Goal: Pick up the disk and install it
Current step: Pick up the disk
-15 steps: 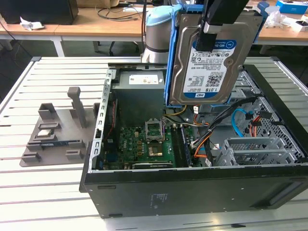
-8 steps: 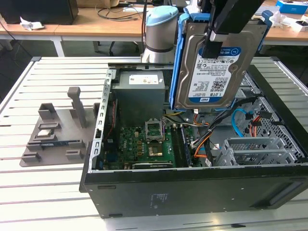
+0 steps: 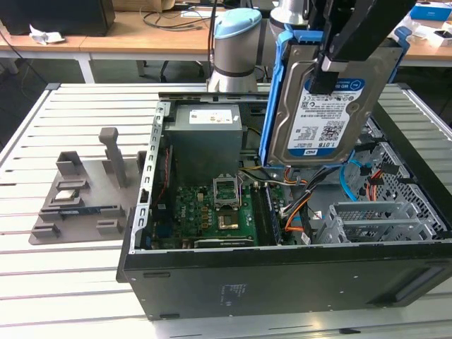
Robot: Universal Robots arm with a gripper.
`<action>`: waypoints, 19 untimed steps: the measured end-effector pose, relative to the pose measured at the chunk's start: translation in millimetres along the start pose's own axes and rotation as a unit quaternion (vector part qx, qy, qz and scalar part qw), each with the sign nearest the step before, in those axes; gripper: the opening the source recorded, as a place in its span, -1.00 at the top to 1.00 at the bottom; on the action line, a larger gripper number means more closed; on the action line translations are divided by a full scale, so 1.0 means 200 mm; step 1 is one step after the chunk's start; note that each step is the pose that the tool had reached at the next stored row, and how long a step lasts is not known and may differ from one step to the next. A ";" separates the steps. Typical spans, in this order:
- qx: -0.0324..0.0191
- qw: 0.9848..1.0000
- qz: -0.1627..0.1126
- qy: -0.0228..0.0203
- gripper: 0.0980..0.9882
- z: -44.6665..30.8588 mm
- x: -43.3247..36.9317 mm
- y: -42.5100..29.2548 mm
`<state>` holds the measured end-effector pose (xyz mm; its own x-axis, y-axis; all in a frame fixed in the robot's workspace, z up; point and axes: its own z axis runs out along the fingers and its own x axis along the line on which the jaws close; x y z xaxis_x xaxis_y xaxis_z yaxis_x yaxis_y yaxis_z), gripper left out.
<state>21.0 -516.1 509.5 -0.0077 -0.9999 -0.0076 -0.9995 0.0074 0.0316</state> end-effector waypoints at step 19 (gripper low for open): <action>0.000 1.000 0.000 0.000 0.40 0.076 0.016 -0.082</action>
<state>37.0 -519.3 493.8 -0.0077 -0.9999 -0.0077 -0.9995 0.0074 0.0316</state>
